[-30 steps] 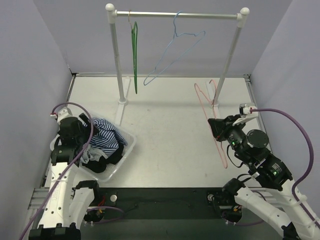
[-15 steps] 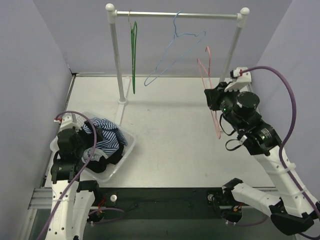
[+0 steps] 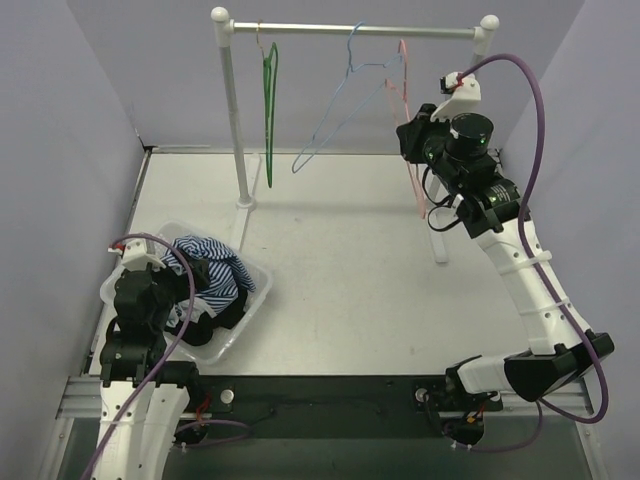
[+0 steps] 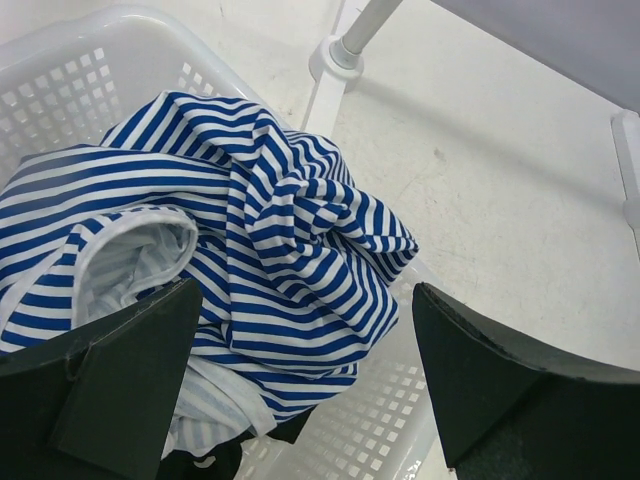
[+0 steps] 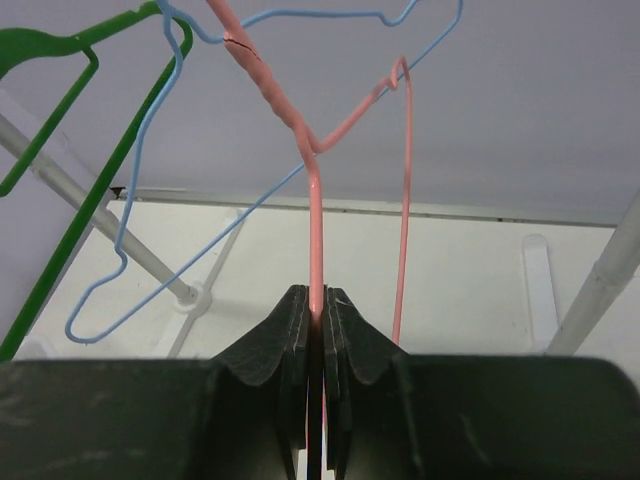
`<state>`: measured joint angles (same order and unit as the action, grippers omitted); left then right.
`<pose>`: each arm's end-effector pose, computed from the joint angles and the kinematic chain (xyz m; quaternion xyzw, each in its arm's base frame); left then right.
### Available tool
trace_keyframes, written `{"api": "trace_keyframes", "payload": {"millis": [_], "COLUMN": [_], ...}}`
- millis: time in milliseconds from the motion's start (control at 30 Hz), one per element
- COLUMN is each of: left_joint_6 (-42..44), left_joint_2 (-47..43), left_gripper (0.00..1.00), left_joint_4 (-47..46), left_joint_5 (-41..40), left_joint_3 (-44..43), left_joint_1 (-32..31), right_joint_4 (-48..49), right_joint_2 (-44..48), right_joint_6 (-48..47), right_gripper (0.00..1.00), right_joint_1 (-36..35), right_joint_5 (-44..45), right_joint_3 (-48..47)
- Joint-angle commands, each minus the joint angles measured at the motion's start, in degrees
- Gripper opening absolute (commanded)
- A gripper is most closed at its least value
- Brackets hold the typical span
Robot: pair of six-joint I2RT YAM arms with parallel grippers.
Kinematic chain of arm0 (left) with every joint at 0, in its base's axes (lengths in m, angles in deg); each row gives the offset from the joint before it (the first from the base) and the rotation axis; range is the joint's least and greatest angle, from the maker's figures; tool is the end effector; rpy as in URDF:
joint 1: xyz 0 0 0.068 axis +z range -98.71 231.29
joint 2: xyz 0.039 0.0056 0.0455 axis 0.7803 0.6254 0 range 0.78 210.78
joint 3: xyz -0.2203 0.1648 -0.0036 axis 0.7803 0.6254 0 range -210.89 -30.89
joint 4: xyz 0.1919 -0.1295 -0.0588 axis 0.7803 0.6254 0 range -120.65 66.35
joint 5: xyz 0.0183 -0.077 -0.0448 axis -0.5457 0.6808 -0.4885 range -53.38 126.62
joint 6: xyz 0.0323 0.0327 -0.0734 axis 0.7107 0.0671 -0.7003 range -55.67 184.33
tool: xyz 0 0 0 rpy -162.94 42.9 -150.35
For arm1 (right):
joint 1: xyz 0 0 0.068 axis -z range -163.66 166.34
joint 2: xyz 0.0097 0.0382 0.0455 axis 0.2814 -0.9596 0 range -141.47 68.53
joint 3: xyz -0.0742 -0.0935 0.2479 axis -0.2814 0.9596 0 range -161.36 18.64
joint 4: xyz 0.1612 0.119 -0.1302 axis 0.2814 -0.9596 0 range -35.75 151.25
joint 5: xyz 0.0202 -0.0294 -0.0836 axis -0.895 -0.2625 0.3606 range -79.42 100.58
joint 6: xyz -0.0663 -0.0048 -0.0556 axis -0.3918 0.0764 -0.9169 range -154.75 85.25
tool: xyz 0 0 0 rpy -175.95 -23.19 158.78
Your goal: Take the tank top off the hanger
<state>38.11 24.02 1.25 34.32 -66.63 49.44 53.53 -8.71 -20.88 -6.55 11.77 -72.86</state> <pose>0.1198 -0.0008 0.2751 -0.1835 0.7951 -0.1243 0.5645 0.2862 0.1191 0.5030 -0.0446 0.6641 0.2288 0.7104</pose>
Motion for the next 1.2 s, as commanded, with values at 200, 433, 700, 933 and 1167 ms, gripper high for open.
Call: {"api": "trace_keyframes", "payload": {"millis": [200, 433, 700, 933, 1167], "left_joint_6": [1.61, 2.22, 3.36, 3.89, 4.07], "left_joint_2": [-1.97, -2.85, -2.77, -3.73, -3.12], "left_gripper": [0.97, 0.97, 0.97, 0.97, 0.97], "left_joint_4": [-1.40, -1.58, -2.98, -3.86, -4.48], "left_joint_5": [-0.50, -0.25, 4.32, 6.52, 7.84], "left_joint_3": [-1.43, -1.52, -0.99, -1.08, -0.99], "left_joint_1": [-2.63, -2.81, -3.07, -3.60, -3.60], "right_joint_4": [9.31, 9.92, 9.66, 8.87, 7.90], "right_joint_2": [-2.92, -6.35, -7.15, -4.69, -1.61], "right_joint_6": [-3.93, -2.27, 2.56, 4.76, 4.68], "right_gripper": [0.00, 0.00, 0.00, 0.07, 0.33], "right_joint_1": [1.45, 4.61, 8.39, 10.24, 12.00], "right_joint_5": [3.99, 4.70, 0.92, -3.47, -3.56], "right_joint_3": [-6.58, -9.66, -8.17, -4.91, -1.22]}}
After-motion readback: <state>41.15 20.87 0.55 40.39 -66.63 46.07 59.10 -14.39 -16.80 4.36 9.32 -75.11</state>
